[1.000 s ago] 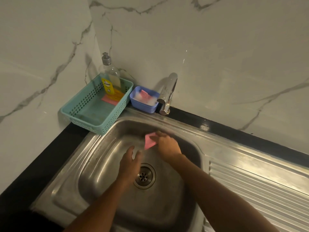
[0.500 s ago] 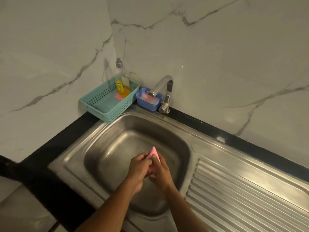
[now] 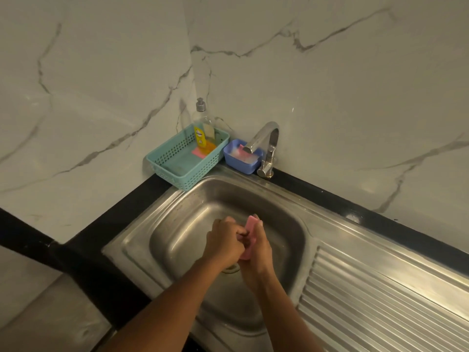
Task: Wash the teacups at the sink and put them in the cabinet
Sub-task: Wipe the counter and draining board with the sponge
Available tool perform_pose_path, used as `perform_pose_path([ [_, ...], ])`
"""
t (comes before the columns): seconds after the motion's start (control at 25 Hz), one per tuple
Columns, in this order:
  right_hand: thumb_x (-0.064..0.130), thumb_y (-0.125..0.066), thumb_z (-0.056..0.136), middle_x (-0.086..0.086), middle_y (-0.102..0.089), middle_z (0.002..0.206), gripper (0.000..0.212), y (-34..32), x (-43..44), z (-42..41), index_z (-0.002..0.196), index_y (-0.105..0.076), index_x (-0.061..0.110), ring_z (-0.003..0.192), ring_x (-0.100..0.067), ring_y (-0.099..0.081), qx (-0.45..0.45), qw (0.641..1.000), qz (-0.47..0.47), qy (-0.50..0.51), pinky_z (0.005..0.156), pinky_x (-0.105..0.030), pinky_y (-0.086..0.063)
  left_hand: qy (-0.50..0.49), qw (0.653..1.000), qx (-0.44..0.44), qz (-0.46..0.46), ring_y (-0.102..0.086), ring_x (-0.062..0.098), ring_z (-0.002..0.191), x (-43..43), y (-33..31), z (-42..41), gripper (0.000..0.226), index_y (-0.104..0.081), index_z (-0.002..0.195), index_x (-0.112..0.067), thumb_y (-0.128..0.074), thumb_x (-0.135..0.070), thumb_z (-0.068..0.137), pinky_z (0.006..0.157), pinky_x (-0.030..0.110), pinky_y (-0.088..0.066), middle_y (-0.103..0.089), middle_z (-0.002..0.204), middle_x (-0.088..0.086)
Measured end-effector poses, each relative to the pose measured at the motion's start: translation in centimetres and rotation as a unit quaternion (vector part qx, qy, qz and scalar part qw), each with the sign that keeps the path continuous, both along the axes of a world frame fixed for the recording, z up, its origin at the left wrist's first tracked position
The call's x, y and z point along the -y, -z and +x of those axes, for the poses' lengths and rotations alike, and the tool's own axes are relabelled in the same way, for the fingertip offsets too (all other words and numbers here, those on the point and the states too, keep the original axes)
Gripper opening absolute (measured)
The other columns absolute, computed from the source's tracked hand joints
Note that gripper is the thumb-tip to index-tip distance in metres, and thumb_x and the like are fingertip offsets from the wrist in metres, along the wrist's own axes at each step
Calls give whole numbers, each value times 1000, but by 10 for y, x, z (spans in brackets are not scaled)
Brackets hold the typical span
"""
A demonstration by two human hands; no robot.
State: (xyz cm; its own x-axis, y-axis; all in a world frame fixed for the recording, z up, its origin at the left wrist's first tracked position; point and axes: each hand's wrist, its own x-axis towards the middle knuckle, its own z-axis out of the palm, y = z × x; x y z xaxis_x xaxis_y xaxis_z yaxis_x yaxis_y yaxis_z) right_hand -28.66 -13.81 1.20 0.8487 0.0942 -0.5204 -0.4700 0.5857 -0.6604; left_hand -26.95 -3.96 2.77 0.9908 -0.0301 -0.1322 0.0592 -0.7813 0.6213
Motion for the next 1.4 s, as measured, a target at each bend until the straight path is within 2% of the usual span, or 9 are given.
perform_pose_path([
  [0.12, 19, -52, 104, -17, -72, 100, 20, 6, -3, 13, 118, -67, 16, 80, -22, -70, 25, 997, -31, 71, 66, -30, -57, 26, 999, 8, 24, -54, 19, 105, -1, 7, 12, 14, -76, 101, -25, -73, -22, 88, 88, 35, -56, -52, 115, -3],
  [0.28, 7, -51, 103, -10, -69, 84, 18, 8, -14, 43, 107, -68, 4, 70, -16, -65, 32, 986, -109, 124, 62, -25, -56, 50, 988, 3, -147, -64, 6, 90, -14, 16, 31, 14, -78, 99, -13, -70, -11, 88, 81, 29, -58, -68, 106, -4],
  [0.4, 11, -54, 103, -7, -59, 77, 15, 8, -24, 61, 101, -65, 2, 55, -10, -52, -1, 976, -183, 117, 46, -22, -45, -28, 976, -4, -217, -64, -5, 86, -51, 16, 56, 18, -77, 100, -13, -70, -12, 83, 80, 14, -51, -71, 92, -12],
  [0.52, 36, -59, 101, -3, -46, 61, 35, 7, -34, 65, 77, -55, 11, 46, -8, -38, -20, 953, -300, 44, 41, -21, -32, -15, 982, -9, -190, -69, 7, 90, -84, 21, 84, 19, -77, 96, -18, -66, -19, 81, 87, 28, -55, -75, 98, -5],
  [0.6, 45, -54, 102, 1, -42, 54, 45, 2, -45, 68, 66, -47, 17, 42, -8, -33, -34, 938, -345, 34, 39, -20, -27, 13, 985, -23, -171, -69, 10, 88, -97, 21, 93, 16, -75, 96, -20, -66, -14, 84, 84, 29, -57, -75, 98, -4],
  [0.8, 34, -50, 101, 5, -34, 47, 51, -8, -69, 69, 53, -38, 22, 44, -12, -28, -16, 904, -426, 27, 42, -25, -26, 73, 982, -33, -169, -66, 7, 89, -109, 17, 97, 23, -73, 108, -15, -61, -10, 90, 68, 1, -43, -73, 106, -2],
  [1.04, 32, -46, 102, -2, -35, 51, 51, -24, -86, 69, 53, -37, 18, 46, -16, -30, 33, 878, -475, 49, 48, -30, -29, 91, 980, -28, -174, -64, 12, 106, -119, 2, 97, 28, -71, 112, -16, -56, -6, 90, 92, 22, -48, -71, 114, -1],
  [1.24, 31, -47, 103, -7, -38, 55, 48, -41, -93, 73, 60, -44, 10, 49, -17, -34, 69, 861, -499, 74, 48, -29, -31, 87, 980, -19, -178, -62, 15, 112, -129, -8, 100, 34, -70, 117, -11, -55, -1, 88, 93, 20, -43, -69, 119, 3],
  [1.4, 33, -48, 102, -3, -39, 53, 48, -51, -95, 78, 57, -43, 17, 47, -14, -34, 93, 851, -509, 92, 49, -28, -31, 80, 980, -11, -183, -62, 19, 114, -136, -7, 96, 35, -70, 116, -9, -56, 2, 86, 93, 20, -41, -69, 120, 6],
])
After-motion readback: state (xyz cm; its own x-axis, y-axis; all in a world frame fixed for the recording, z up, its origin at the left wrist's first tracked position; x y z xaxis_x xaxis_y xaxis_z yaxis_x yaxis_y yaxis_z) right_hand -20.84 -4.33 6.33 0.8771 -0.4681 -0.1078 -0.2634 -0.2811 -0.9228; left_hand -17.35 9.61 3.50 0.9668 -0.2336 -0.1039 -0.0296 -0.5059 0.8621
